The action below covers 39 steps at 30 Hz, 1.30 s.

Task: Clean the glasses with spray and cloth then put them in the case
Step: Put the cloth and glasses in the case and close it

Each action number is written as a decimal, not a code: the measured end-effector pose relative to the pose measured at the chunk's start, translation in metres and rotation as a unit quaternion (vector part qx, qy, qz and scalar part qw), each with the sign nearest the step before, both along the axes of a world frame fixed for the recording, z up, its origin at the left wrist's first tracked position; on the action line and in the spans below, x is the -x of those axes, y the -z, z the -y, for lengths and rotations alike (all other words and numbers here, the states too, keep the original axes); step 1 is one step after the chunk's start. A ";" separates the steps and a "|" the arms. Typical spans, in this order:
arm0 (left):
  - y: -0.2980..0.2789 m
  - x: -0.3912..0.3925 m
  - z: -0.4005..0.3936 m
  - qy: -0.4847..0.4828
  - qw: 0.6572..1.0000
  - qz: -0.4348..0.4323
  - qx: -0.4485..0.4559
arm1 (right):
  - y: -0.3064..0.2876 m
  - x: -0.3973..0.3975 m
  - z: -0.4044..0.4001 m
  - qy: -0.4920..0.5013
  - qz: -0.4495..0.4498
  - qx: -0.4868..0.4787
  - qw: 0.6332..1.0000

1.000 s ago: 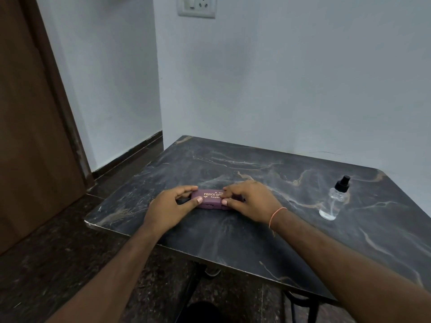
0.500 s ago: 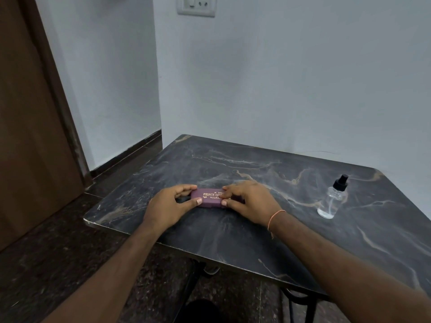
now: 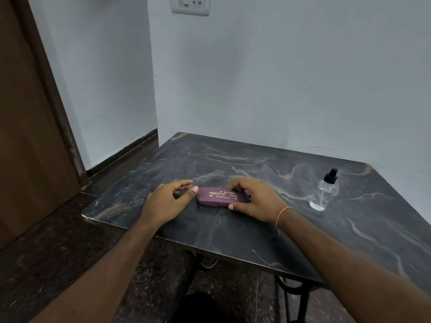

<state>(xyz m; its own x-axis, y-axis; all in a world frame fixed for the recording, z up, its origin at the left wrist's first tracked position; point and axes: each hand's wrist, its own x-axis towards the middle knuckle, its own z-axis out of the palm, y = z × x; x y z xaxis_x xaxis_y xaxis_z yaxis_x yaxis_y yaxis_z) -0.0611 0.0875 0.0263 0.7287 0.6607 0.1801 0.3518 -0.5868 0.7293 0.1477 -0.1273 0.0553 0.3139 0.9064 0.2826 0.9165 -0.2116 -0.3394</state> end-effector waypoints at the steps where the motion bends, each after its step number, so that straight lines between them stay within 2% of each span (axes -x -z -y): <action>1: 0.000 -0.001 0.000 -0.004 1.000 0.004 0.002 | 0.001 0.000 0.008 0.011 -0.006 -0.002 1.000; 5: -0.002 0.000 0.005 -0.013 0.999 -0.017 -0.042 | 0.004 0.002 0.044 0.052 -0.052 -0.025 0.997; 8: -0.002 0.000 0.018 0.019 0.983 -0.050 -0.178 | 0.005 0.003 0.074 0.073 -0.077 -0.041 0.993; 10: 0.000 -0.003 0.032 0.067 0.968 -0.052 -0.237 | 0.006 0.001 0.092 0.087 -0.084 -0.049 0.991; 18: 0.015 -0.045 0.098 0.162 0.955 -0.124 -0.214 | 0.009 -0.003 0.137 0.122 -0.087 -0.063 0.987; 30: 0.018 -0.051 0.107 0.166 0.951 -0.144 -0.216 | 0.019 0.004 0.133 0.124 -0.101 -0.096 0.982; 36: 0.016 -0.048 0.109 0.164 0.954 -0.134 -0.210 | 0.024 0.011 0.148 0.154 -0.006 -0.057 0.986; 39: 0.015 -0.047 0.108 0.155 0.955 -0.139 -0.211 | 0.031 0.017 0.155 0.199 0.053 -0.010 0.978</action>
